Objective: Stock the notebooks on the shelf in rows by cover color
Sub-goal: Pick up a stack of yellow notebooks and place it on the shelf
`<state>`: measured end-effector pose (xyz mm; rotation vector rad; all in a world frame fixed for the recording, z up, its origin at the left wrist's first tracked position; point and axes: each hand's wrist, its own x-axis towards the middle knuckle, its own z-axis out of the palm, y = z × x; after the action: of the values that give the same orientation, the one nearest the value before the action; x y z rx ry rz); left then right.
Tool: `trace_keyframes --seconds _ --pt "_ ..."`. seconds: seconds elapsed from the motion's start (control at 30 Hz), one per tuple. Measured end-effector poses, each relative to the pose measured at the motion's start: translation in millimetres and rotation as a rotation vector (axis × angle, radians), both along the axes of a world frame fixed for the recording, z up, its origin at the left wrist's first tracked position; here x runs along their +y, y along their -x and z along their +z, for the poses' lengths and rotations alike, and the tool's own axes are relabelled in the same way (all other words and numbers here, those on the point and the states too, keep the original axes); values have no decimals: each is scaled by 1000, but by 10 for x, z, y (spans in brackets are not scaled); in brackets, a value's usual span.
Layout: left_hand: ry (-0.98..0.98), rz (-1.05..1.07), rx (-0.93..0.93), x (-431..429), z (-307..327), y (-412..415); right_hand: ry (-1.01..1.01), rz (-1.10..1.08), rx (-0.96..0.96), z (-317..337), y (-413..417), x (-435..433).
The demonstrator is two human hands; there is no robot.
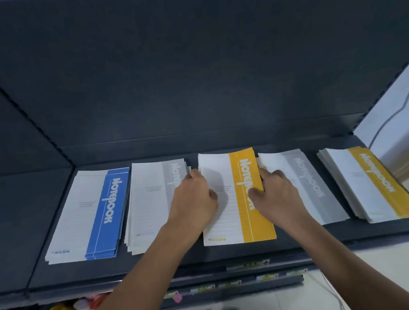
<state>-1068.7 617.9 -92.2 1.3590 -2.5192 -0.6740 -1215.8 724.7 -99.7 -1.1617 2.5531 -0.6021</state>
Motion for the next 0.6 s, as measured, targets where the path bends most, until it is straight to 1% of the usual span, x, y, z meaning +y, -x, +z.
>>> trace_keyframes --seconds 0.23,0.37,0.5,0.6 --pt "13 60 -58 -1 -83 218 -34 20 41 -126 174 -96" --pt "19 113 -78 16 -100 317 -51 45 31 -205 249 -135" --pt "39 151 -109 28 -132 334 -24 93 32 -255 251 -171" --pt "37 164 -146 43 -190 311 -26 124 76 -268 225 -163"
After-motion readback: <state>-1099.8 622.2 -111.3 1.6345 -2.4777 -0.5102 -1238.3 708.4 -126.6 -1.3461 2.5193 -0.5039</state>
